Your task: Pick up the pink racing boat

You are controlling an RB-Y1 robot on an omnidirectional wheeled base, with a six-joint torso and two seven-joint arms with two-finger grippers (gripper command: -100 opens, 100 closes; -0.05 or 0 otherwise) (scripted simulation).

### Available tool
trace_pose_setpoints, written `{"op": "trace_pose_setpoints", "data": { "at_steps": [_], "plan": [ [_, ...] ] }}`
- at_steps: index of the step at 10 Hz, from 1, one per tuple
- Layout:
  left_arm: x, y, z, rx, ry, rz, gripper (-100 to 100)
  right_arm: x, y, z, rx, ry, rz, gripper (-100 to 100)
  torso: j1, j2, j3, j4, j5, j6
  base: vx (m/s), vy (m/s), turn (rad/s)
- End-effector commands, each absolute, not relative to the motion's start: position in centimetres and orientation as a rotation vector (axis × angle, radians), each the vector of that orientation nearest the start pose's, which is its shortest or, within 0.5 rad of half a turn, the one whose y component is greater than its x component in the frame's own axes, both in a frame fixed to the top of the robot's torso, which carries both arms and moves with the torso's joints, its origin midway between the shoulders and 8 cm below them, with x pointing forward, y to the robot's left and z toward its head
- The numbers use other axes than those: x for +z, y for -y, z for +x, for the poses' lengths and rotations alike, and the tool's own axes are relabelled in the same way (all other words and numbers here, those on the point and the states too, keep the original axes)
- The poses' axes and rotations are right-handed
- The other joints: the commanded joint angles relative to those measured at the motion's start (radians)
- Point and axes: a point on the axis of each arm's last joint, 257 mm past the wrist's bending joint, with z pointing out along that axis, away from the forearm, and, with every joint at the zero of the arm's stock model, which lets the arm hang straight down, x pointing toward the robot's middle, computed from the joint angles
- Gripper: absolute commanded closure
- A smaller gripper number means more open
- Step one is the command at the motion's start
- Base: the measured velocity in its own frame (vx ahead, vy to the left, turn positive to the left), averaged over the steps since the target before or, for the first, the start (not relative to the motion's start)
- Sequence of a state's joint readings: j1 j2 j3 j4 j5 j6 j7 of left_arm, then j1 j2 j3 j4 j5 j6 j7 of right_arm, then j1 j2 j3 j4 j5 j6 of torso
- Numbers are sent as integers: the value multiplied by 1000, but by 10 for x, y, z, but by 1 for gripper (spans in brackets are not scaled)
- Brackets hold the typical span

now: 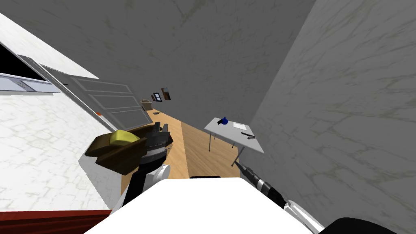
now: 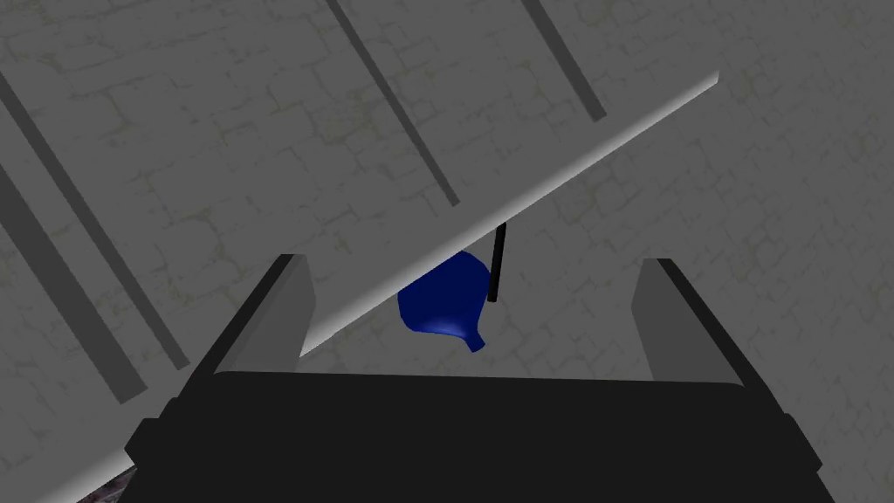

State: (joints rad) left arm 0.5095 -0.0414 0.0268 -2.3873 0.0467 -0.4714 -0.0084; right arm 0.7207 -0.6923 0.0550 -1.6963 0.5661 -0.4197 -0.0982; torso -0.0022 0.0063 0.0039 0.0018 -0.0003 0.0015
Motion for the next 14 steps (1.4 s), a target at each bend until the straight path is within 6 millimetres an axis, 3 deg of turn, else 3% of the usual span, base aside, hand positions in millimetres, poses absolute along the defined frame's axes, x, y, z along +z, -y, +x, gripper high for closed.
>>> {"op": "trace_pose_setpoints", "data": {
  "at_steps": [1,2,4,7,9,10,14],
  "plan": [
    [63,-295,321,-1307,-501,-649,0,-380,364,259,569,-2062,331,-100,0,0,0,0,0,0,-30,18,-55],
    [63,-295,321,-1307,-501,-649,0,-395,378,243,511,-2140,261,-100,-2,-2,-1,0,0,0,-52,50,418],
    [63,-295,321,-1307,-501,-649,0,-405,387,235,489,-2163,279,-100,-1,-1,-1,0,0,0,-40,21,63],
    [63,-295,321,-1307,-501,-649,0,-438,432,190,341,-2338,157,-100,-2,-5,-3,-1,0,0,8,39,192],
    [63,-295,321,-1307,-501,-649,0,-444,441,183,319,-2359,161,-100,0,-7,-4,-2,0,-1,36,49,140],
    [63,-295,321,-1307,-501,-649,0,-453,464,162,245,-2438,84,-100,-1,-6,-4,-1,0,0,12,17,48],
    [63,-295,321,-1307,-501,-649,0,-457,471,155,230,-2452,96,-100,-3,-5,-3,-1,-1,0,14,19,55]
  ]
}}
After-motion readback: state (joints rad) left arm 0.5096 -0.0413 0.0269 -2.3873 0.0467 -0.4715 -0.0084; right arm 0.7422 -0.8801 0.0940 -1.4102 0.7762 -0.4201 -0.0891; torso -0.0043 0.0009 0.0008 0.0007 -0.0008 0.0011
